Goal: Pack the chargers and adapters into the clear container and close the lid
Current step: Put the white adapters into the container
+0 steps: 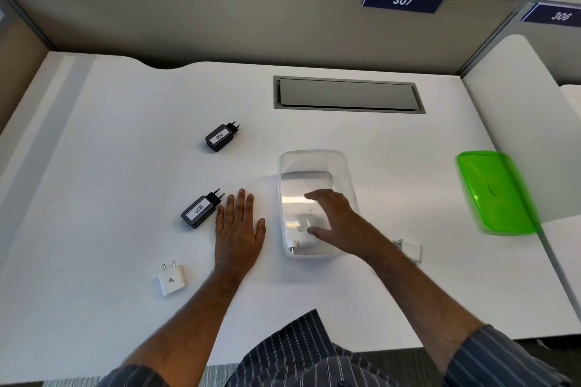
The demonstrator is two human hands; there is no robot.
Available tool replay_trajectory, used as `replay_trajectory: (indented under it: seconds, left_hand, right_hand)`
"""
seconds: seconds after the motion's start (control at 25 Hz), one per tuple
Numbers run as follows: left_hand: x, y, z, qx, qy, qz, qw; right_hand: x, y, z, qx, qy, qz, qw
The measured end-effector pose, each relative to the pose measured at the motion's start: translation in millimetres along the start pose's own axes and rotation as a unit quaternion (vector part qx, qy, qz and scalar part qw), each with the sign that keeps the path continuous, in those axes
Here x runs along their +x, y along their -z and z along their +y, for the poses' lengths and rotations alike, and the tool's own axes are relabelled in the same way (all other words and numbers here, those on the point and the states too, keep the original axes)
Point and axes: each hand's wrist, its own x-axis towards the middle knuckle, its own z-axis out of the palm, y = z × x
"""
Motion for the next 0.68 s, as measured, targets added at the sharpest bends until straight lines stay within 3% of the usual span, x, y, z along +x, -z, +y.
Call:
replay_trajectory:
  seconds: [0.16, 0.32, 0.44, 0.56, 0.68]
  left_hand:
    - [0, 3, 2, 0.003, -0.001, -0.003, 1.0]
    - [2, 6, 3, 0.005, 0.0, -0.027, 1.0]
    - [4, 8, 5, 0.006, 0.017, -0.044, 0.999]
    - [-3, 5, 15, 0.0, 0.044, -0.052, 0.998]
    - [-21, -2, 24, -0.003, 0.067, -0.043, 0.997]
  right_hand:
    - [-23, 34, 12, -0.017, 0.013, 0.186, 0.982]
    - [-52, 59, 47, -0.005, -0.029, 0.273, 0.961]
    - [-75, 63, 77, 0.004, -0.087, 0.25, 0.964]
    - [-98, 62, 111, -0.005, -0.178, 0.139, 0.974]
    - [-118, 57, 136, -0.037, -0.213, 0.029, 0.976]
